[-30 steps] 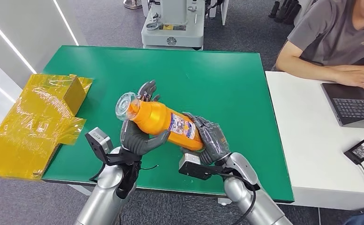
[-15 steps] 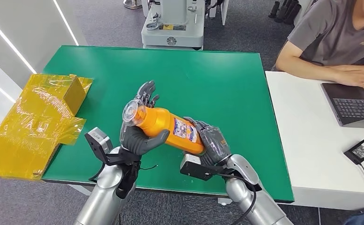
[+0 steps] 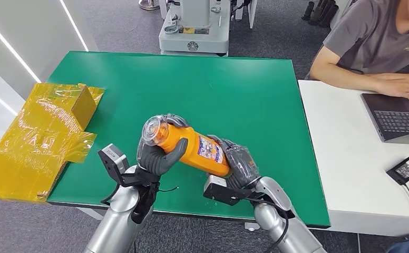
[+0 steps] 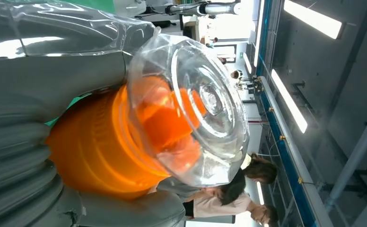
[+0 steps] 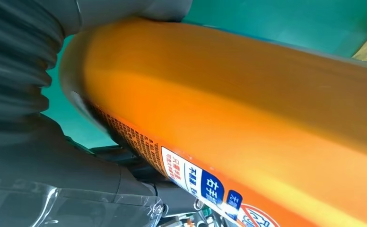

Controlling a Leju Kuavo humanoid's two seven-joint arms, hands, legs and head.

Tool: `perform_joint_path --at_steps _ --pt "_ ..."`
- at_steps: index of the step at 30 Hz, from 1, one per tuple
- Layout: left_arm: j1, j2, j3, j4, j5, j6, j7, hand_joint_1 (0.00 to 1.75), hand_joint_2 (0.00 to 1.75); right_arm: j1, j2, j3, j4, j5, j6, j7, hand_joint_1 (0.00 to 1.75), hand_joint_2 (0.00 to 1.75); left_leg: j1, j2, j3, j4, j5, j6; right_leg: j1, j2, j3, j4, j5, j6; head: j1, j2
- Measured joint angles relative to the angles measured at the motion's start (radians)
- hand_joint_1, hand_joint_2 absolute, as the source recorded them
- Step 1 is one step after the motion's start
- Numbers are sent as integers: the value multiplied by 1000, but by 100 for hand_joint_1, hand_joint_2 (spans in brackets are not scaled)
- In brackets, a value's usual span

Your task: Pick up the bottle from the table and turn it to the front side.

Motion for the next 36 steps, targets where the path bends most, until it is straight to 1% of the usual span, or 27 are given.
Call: perform_joint_path --at_steps 6,7,9,10,11,13,17,21,28,32,36 --pt "0 -7 0 0 2 2 0 175 175 16 0 -4 -18 15 -9 17 175 175 0 0 0 0 0 0 0 0 0 0 0 0 0 0" --pt "0 -8 0 0 3 2 0 175 175 17 0 -4 -21 25 -15 25 168 175 0 0 0 0 0 0 0 0 0 0 0 0 0 0" --pt "0 -9 0 0 4 3 0 175 175 19 0 -4 -26 44 -26 42 99 175 0 0 0 0 0 0 0 0 0 0 0 0 0 0" --pt "0 -10 0 0 4 3 0 175 175 20 0 -4 -29 50 -31 49 56 175 0 0 0 0 0 0 0 0 0 0 0 0 0 0" --pt "0 -10 0 0 4 4 0 175 175 20 1 -4 -31 53 -36 57 19 175 0 0 0 0 0 0 0 0 0 0 0 0 0 0" --pt "0 -12 0 0 3 7 0 175 175 23 3 -4 -35 55 -45 72 0 175 0 0 0 0 0 0 0 0 0 0 0 0 0 0" --pt "0 -8 0 0 -1 18 2 175 175 34 9 -12 -52 14 -52 84 0 175 0 0 0 0 0 0 0 0 0 0 0 0 0 0" --pt "2 -6 0 0 0 30 2 175 175 44 21 -24 -87 -53 -61 69 0 0 0 0 0 0 0 0 0 0 0 0 0 0 0 0" --pt "17 -6 0 -1 0 53 4 175 175 109 43 -40 -225 -217 -99 -3 0 0 0 0 -1 0 0 0 0 0 0 0 0 0 0 0" --pt "22 -5 0 -2 4 67 4 175 175 149 49 -40 -317 -339 -103 -72 0 0 0 0 -1 0 0 0 0 0 0 0 0 0 0 0" --pt "25 -5 0 -10 9 78 4 175 175 181 52 -39 -417 -495 -91 -147 0 0 0 0 -1 0 0 0 0 0 0 0 0 0 0 0"
